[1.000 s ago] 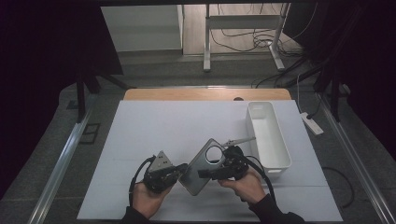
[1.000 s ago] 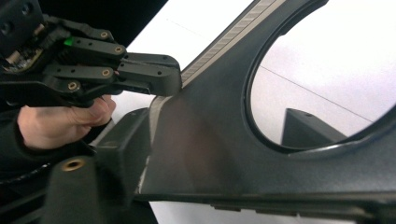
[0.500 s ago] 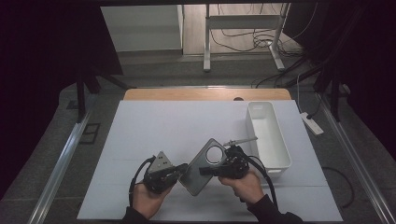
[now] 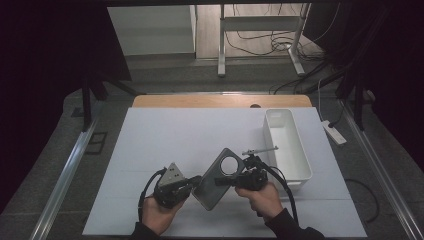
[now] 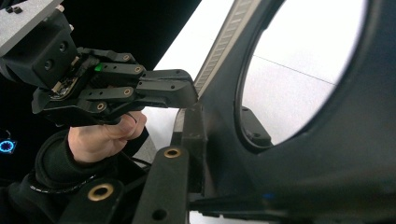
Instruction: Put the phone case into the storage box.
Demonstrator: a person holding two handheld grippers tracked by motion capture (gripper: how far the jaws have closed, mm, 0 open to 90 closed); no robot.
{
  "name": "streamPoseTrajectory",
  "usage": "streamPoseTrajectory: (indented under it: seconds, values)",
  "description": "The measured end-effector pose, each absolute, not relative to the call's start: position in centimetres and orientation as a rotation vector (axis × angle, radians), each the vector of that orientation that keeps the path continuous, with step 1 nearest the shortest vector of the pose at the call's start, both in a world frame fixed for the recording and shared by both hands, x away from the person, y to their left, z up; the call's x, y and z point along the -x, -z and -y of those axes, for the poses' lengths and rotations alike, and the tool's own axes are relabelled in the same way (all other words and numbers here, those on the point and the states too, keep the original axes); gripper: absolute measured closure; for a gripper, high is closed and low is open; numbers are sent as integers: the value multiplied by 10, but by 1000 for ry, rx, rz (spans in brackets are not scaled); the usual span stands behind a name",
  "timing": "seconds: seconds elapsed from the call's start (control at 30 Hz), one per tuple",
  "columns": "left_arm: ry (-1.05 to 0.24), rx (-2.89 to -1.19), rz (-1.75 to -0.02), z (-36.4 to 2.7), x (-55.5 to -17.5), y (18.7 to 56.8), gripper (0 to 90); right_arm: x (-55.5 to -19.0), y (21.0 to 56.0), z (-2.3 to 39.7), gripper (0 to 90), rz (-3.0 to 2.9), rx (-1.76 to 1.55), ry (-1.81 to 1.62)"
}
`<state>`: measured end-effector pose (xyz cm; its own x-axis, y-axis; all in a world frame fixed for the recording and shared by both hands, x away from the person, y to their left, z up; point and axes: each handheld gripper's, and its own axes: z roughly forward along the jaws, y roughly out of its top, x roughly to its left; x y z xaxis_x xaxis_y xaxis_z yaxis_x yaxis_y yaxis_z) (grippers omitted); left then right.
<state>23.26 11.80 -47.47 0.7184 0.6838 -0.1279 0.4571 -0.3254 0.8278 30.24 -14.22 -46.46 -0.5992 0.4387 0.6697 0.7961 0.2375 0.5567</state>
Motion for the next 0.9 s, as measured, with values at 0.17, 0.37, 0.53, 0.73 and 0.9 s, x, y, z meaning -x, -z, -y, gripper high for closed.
streamPoseTrajectory:
  seconds: [0.17, 0.37, 0.53, 0.73, 0.9]
  values:
    - [-300, -1990, -863, -117, -232, 475, 884, -303, 466, 143, 809, 2114, 1159, 1303]
    - [-266, -1991, -856, -117, -234, 477, 850, -303, 465, 144, 855, 2096, 1166, 1314]
    - [-239, -1976, -863, -121, -237, 477, 576, -302, 464, 145, 856, 2133, 1182, 1320]
    - [-142, -1956, -863, -128, -242, 480, 272, -297, 459, 144, 854, 2255, 1153, 1333]
    - [-109, -1975, -869, -133, -245, 481, 127, -294, 455, 143, 854, 2354, 1110, 1336]
